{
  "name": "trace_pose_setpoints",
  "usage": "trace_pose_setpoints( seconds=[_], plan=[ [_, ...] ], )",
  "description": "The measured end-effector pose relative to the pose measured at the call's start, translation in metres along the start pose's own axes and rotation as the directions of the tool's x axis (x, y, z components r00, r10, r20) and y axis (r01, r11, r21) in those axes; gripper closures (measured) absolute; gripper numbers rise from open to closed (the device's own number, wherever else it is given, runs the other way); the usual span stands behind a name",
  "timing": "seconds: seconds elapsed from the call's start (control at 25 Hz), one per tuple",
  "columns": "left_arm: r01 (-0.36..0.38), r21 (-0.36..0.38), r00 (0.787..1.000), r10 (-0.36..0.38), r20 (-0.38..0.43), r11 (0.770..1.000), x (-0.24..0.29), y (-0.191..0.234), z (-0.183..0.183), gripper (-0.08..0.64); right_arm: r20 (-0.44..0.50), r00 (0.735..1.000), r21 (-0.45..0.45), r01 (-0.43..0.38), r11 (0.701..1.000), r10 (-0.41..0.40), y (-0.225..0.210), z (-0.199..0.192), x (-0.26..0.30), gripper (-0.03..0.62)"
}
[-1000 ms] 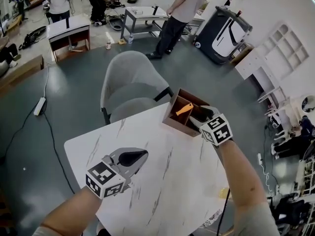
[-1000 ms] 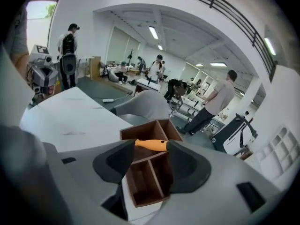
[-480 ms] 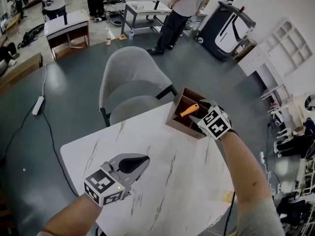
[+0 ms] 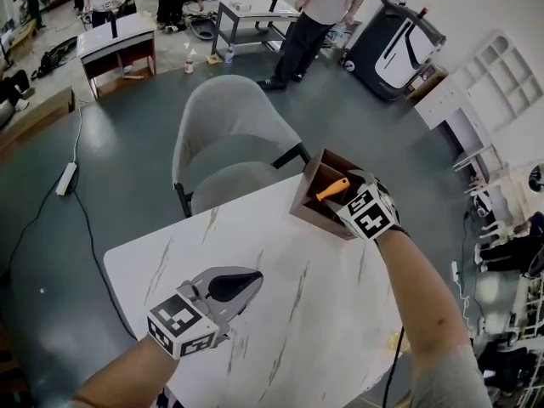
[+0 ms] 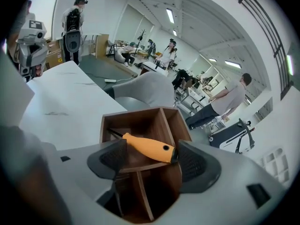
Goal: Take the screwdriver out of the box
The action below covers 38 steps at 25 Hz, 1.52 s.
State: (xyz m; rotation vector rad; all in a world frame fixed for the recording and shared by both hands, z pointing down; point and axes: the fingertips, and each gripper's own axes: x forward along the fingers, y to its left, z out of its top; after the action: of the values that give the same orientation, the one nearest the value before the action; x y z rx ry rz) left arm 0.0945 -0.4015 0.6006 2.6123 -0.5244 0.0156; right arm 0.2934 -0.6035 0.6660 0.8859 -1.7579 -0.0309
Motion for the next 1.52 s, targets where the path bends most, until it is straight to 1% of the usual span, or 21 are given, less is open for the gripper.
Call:
trace_pose_setpoints(
  seconds=[0.12,0.28,0.44,0.56,0.76,1.0,1.24,1.52],
  plan=[
    [-0.002,-0.004,1.000,0.002,0.000,1.000,-0.001,0.001,0.000,0.558,-0.004,1.000,0.054,0.010,0.998,-0.010,0.002,0.005,0.003,0.262],
    [-0.010,-0.009,1.000,0.010,0.004,1.000,-0.002,0.004,-0.002,0.558,-0.047,0.999,0.109,0.024,0.994,-0.019,0.005,0.005,0.010,0.224],
    [-0.017,-0.013,1.000,0.017,0.004,1.000,-0.004,0.005,-0.004,0.558,-0.086,0.994,0.110,0.078,0.991,-0.069,0.005,0.003,0.014,0.195],
    [-0.025,-0.016,1.000,0.025,0.002,1.000,-0.007,0.006,-0.007,0.558,-0.100,0.989,0.111,0.119,0.987,-0.108,0.003,0.003,0.016,0.195],
    [-0.030,-0.025,1.000,0.030,0.008,0.999,-0.011,0.009,-0.006,0.558,-0.104,0.985,0.114,0.150,0.982,-0.138,0.001,0.003,0.015,0.196],
    [-0.032,-0.030,0.999,0.033,0.016,0.999,-0.014,0.010,-0.003,0.558,-0.094,0.983,0.111,0.168,0.979,-0.158,-0.001,0.003,0.011,0.196],
    [-0.032,-0.029,0.999,0.032,0.017,0.999,-0.017,0.009,-0.004,0.558,-0.092,0.980,0.090,0.182,0.979,-0.174,-0.002,0.001,0.007,0.196],
    [-0.033,-0.030,0.999,0.034,0.021,0.999,-0.020,0.008,-0.001,0.558,-0.058,0.981,0.083,0.190,0.978,-0.185,-0.012,0.006,-0.011,0.196]
  ],
)
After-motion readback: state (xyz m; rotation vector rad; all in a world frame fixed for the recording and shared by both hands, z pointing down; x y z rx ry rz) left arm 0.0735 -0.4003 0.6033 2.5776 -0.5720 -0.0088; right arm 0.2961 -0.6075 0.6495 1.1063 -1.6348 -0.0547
